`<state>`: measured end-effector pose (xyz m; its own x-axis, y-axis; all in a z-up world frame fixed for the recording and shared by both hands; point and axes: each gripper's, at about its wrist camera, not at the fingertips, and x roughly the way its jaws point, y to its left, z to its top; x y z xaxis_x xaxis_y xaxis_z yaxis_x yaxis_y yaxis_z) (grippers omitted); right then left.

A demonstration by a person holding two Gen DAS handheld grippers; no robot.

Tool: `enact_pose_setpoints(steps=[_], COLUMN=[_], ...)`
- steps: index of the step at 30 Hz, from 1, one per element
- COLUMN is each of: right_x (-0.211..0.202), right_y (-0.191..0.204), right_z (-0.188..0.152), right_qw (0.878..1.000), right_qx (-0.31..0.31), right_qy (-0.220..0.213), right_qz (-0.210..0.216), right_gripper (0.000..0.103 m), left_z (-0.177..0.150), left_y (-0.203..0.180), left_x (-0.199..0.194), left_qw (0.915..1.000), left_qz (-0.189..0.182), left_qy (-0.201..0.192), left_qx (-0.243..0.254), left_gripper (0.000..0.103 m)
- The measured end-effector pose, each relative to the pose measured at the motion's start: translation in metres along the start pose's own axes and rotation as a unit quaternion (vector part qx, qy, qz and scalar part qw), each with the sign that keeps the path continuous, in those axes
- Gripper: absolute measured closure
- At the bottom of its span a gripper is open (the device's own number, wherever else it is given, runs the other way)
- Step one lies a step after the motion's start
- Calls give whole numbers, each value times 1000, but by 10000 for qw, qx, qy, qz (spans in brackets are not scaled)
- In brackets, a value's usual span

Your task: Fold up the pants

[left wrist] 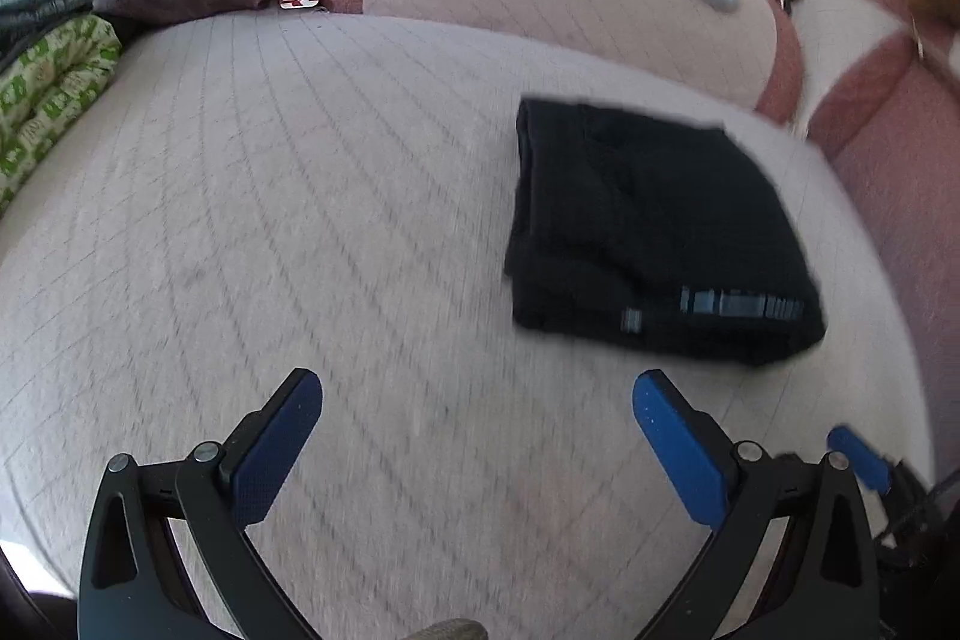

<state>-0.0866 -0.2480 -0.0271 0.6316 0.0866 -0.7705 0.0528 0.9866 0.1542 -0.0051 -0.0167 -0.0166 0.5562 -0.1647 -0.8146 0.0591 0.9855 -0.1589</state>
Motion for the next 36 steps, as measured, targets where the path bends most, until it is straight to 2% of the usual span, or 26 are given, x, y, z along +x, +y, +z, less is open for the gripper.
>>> enact_pose_setpoints(steps=[3, 6, 7, 11, 14, 15, 17, 20, 21, 22, 23, 24, 27, 29, 31, 33, 35, 36], right_x=[-7, -9, -3, 36, 68, 77, 94, 128, 133, 136, 140, 140, 131, 117, 104, 100, 105, 108], right_y=[-15, -35, -46, -72, -83, -84, -82, -83, -83, -85, -86, -88, -86, -82, -82, -86, -91, -93], right_z=[21, 48, 62, 88, 94, 95, 100, 100, 100, 100, 100, 100, 104, 112, 118, 120, 115, 114], right_qw=[9994, 9974, 9935, 9730, 9506, 9443, 9364, 9194, 9164, 9123, 9020, 8977, 9062, 9160, 9285, 9383, 9487, 9495], right_qx=[294, 674, 1026, 1915, 2364, 2444, 2488, 2595, 2640, 2721, 2828, 2876, 2784, 2647, 2499, 2450, 2490, 2520], right_qy=[-76, -33, 86, 396, 518, 537, 639, 862, 848, 830, 854, 858, 734, 531, 351, 269, 368, 406], right_qz=[174, 254, 478, 1224, 1946, 2137, 2391, 2828, 2885, 2946, 3149, 3225, 3096, 2967, 2723, 2427, 1913, 1827], right_gripper=[20, 18, 15, 15, 25, 31, 32, 34, 40, 52, 59, 68, 74, 77, 79, 79, 72, 59], left_z=[25, 51, 58, 69, 64, 61, 60, 62, 62, 62, 62, 62, 66, 69, 73, 74, 76, 79], left_y=[9, 19, 19, 16, 21, 22, 18, 0, -3, -7, -11, -18, -29, -32, -35, -37, -34, -31], left_x=[4, 8, 14, 49, 75, 86, 89, 94, 95, 95, 96, 95, 93, 96, 102, 106, 105, 102], left_qw=[9997, 9973, 9965, 9916, 9788, 9707, 9727, 9700, 9682, 9670, 9677, 9718, 9699, 9670, 9647, 9661, 9653, 9640], left_qz=[-150, -469, -562, -917, -1485, -1763, -1745, -2055, -2165, -2255, -2250, -2118, -2217, -2313, -2394, -2370, -2394, -2413], left_qy=[8, 73, 143, 637, 979, 1108, 921, 895, 876, 847, 859, 837, 835, 858, 888, 864, 903, 960], left_qx=[-173, -568, -610, -652, -1015, -1199, -1224, -944, -895, -828, -748, -613, -572, -631, -643, -550, -519, -567], left_gripper=[0, 0, 0, 0, 1, 1, 1, 1, 2, 15, 24, 24, 24, 24, 24, 24, 24, 24])
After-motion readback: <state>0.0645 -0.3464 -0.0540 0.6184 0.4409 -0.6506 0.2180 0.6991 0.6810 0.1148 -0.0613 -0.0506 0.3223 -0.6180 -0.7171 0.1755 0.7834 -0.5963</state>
